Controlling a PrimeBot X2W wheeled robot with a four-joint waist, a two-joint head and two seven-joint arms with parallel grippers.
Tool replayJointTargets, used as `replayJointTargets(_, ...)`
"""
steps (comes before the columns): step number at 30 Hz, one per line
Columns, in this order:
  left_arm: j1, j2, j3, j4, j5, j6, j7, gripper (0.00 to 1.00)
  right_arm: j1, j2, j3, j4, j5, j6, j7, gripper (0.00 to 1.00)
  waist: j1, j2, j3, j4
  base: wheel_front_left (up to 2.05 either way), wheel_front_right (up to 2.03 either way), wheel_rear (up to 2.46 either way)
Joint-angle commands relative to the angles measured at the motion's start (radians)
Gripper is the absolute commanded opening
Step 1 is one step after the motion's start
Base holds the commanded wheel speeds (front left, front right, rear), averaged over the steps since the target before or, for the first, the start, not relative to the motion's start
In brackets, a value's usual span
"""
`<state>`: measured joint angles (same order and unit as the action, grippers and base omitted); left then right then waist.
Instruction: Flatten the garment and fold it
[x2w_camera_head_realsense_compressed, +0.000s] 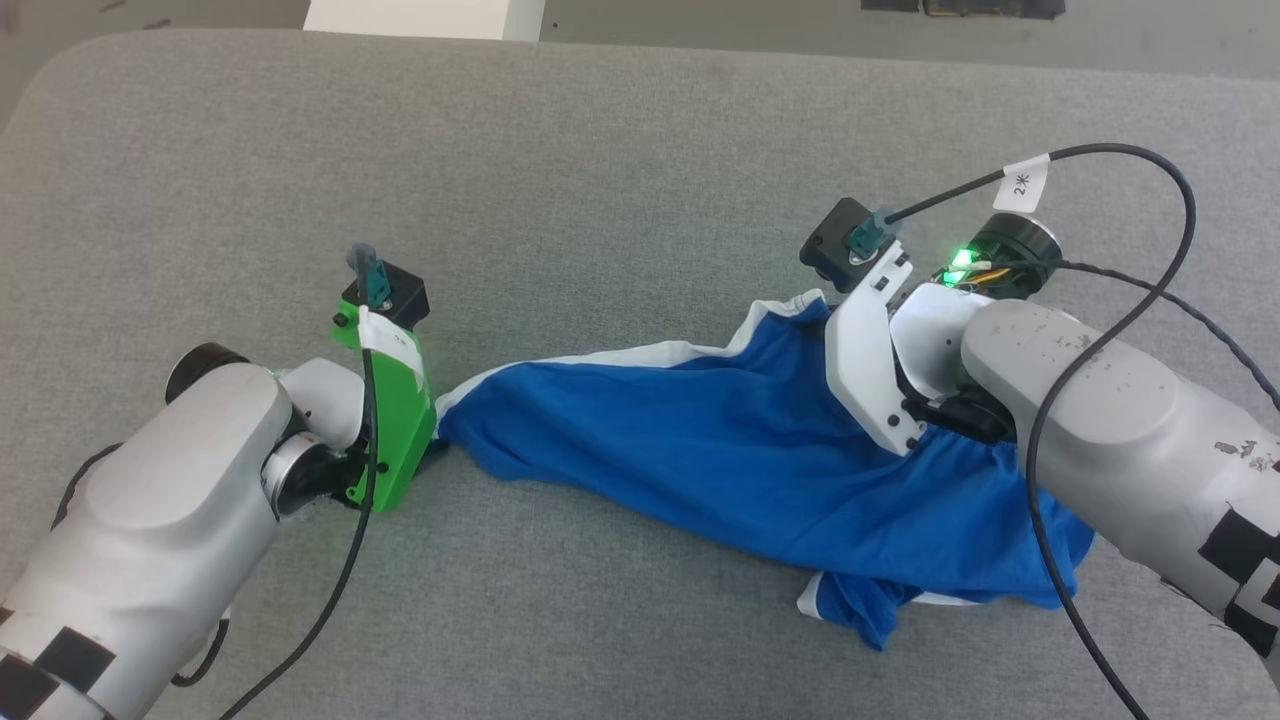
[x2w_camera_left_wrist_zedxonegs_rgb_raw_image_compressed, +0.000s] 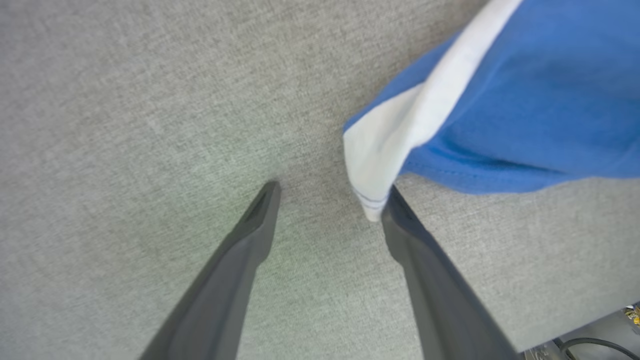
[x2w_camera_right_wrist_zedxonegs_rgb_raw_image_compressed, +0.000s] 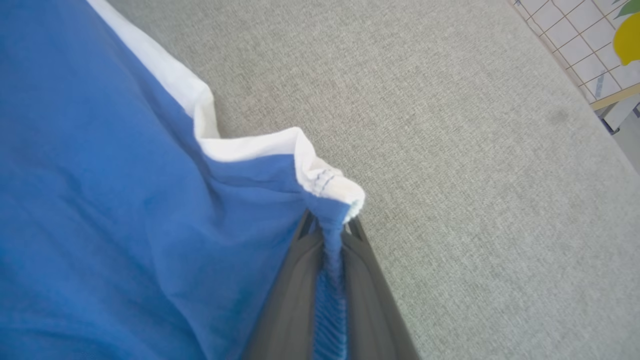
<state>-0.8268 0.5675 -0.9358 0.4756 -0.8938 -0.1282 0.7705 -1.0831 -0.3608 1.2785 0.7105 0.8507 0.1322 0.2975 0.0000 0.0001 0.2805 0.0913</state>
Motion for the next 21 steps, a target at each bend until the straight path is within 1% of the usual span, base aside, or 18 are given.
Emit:
replayJointTargets(1, -0.019, -0.003, -0.019, 0.013, -0.009, -0.002, -0.013, 0.29, -0.014, 0.003, 0.002, -0.001, -0.009, -0.002, -0.006, 0.00, 0.0000, -0.0001, 0.009, -0.005, 0.00, 0.00, 0.00)
replayJointTargets(2, -0.023, -0.005, -0.029, 0.019, -0.013, -0.002, -0.022, 0.00, -0.014, 0.001, 0.002, -0.002, -0.011, -0.002, -0.007, 0.00, 0.0000, -0.0001, 0.012, -0.005, 0.00, 0.00, 0.00)
replayJointTargets(6, -0.036, -0.017, -0.072, 0.037, -0.054, -0.002, -0.050, 0.00, -0.013, -0.006, 0.002, -0.004, -0.017, -0.002, -0.003, 0.00, 0.0000, -0.0001, 0.020, -0.006, 0.00, 0.00, 0.00)
replayJointTargets(9, -0.050, -0.009, -0.117, 0.031, -0.082, -0.002, -0.059, 0.00, -0.011, -0.010, 0.002, -0.005, -0.018, -0.002, -0.002, 0.00, 0.0000, -0.0001, 0.021, -0.004, 0.00, 0.00, 0.00)
replayJointTargets(14, -0.066, 0.002, -0.159, 0.023, -0.130, -0.002, -0.109, 0.00, -0.002, -0.010, 0.002, -0.006, -0.016, -0.002, -0.017, 0.00, 0.0000, -0.0001, 0.003, 0.002, 0.00, 0.00, 0.00)
replayJointTargets(17, -0.073, 0.009, -0.173, 0.012, -0.150, -0.002, -0.175, 0.00, 0.004, -0.005, 0.002, -0.011, -0.002, -0.002, -0.067, 0.00, 0.0000, -0.0001, -0.027, 0.006, 0.00, 0.00, 0.00)
replayJointTargets(21, -0.094, 0.020, -0.167, 0.010, -0.156, -0.002, -0.319, 0.00, 0.001, -0.003, -0.013, -0.003, 0.035, -0.002, -0.193, 0.00, 0.0000, -0.0001, -0.087, 0.013, 0.00, 0.00, 0.00)
